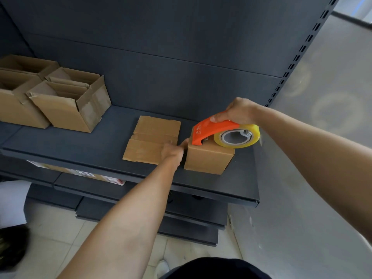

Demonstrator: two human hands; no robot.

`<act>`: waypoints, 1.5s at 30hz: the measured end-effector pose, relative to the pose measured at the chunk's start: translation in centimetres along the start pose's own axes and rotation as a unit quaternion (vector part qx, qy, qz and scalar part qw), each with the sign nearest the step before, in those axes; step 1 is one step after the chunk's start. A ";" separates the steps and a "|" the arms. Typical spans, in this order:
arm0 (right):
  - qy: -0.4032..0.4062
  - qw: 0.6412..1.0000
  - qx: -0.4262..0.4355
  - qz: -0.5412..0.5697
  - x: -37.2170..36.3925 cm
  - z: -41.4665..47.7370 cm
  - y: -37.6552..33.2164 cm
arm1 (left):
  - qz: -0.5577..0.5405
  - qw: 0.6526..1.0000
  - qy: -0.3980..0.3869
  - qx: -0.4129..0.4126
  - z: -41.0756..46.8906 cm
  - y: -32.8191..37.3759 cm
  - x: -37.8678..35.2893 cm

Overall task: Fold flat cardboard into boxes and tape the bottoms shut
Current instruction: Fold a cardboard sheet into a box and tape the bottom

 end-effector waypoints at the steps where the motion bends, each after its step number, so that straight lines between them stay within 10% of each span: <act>1: 0.001 1.000 -0.001 0.003 0.0 0.0 0.2 | 0.042 0.999 0.008 -0.001 0.0 -0.4 0.1; 4: 0.004 1.000 -0.001 0.015 0.2 0.1 0.4 | 0.044 0.996 0.020 -0.079 0.0 -0.1 0.1; 8: 0.000 1.000 -0.004 0.023 0.5 0.2 0.8 | -0.096 0.951 -0.224 -0.192 -0.9 1.6 0.5; 12: 0.001 0.999 -0.007 0.036 0.7 0.3 1.4 | 0.001 0.910 -0.381 -0.165 -1.8 2.7 1.0; 19: -0.009 0.999 -0.001 0.042 0.9 0.3 1.5 | 0.182 0.912 -0.341 -0.136 -1.2 4.2 0.5; 45: -0.059 0.995 -0.076 0.041 6.2 -6.6 12.2 | 0.272 0.910 -0.293 -0.107 -2.0 6.5 0.0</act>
Point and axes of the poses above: each hand's wrist, its own z-axis towards the middle knuckle, its own x-axis out of the back of the hand, y = z × x, the point moved 1 cm from there along z, towards the middle knuckle, and after that the axes turned 11 degrees about -y, right-handed, at the moved point
